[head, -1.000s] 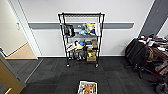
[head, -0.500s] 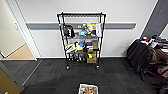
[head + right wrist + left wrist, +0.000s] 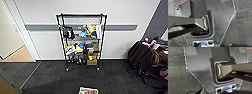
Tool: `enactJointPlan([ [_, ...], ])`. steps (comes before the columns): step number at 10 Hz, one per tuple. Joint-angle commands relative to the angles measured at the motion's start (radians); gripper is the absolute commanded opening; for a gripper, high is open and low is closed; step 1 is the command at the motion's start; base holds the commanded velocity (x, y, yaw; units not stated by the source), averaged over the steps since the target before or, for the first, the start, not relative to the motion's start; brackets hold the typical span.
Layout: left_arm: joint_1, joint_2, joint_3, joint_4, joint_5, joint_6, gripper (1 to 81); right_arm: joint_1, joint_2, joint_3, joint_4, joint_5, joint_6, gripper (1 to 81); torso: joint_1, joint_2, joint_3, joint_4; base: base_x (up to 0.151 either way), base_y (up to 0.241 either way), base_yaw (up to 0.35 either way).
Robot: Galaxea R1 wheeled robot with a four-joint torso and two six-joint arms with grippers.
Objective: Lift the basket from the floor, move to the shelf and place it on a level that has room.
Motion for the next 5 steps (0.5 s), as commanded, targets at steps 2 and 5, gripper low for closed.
enactJointPlan([
  [2,-0.024,-0.004,-0.001,0.006,0.069,0.003,81.1,0.025,0.000,0.000,-0.002,-0.061,-0.001,81.1,0.000,0.000,0.000,0.000,0.136,0.000,0.000],
  [5,-0.021,-0.004,-0.001,0.008,0.069,0.003,81.1,0.028,0.002,0.000,-0.004,-0.061,-0.001,81.1,0.000,0.000,0.000,0.000,0.135,0.000,0.000],
])
